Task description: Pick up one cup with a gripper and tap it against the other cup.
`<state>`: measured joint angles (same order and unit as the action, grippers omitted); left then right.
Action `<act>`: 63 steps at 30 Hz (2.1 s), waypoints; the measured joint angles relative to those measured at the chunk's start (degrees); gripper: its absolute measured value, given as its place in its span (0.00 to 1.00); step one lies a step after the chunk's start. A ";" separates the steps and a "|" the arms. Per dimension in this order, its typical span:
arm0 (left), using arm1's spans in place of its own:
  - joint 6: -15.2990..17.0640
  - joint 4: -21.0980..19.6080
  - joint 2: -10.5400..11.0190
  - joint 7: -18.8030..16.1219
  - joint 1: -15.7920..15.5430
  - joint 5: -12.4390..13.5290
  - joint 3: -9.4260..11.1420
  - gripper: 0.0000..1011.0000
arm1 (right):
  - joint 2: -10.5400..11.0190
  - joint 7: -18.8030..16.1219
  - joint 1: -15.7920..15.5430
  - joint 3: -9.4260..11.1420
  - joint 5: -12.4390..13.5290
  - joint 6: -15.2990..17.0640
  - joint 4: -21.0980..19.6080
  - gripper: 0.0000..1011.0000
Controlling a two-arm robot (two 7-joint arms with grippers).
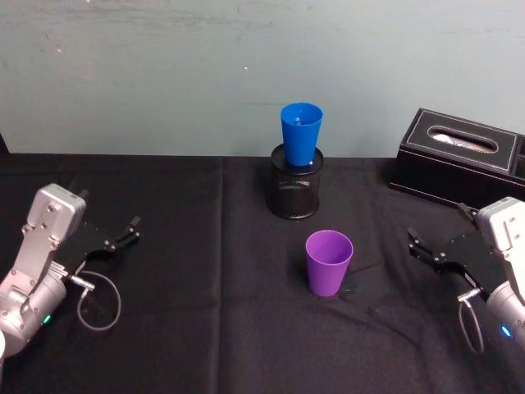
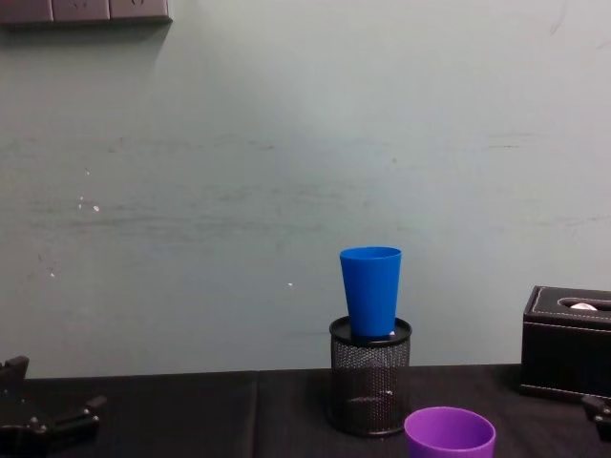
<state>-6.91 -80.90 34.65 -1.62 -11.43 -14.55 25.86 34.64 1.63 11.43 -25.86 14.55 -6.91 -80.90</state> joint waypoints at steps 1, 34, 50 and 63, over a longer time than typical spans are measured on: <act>0.00 0.00 0.00 0.00 0.00 0.00 0.00 1.00 | 0.00 0.00 0.00 0.00 0.00 0.00 0.00 0.99; 0.00 0.00 0.00 0.00 0.00 0.00 0.00 1.00 | 0.01 0.00 0.00 0.00 0.00 0.00 0.00 0.99; 0.00 0.00 0.00 0.00 0.00 0.00 0.00 1.00 | 0.48 -1.43 -1.00 0.75 0.84 0.01 -1.37 0.99; 0.00 0.00 0.00 0.00 0.00 0.00 0.00 1.00 | 1.70 -7.87 -5.52 2.47 4.60 0.94 -6.78 0.99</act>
<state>-6.91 -80.90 34.65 -1.62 -11.43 -14.55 25.86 36.34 -6.24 5.91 -23.40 19.15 -5.97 -87.68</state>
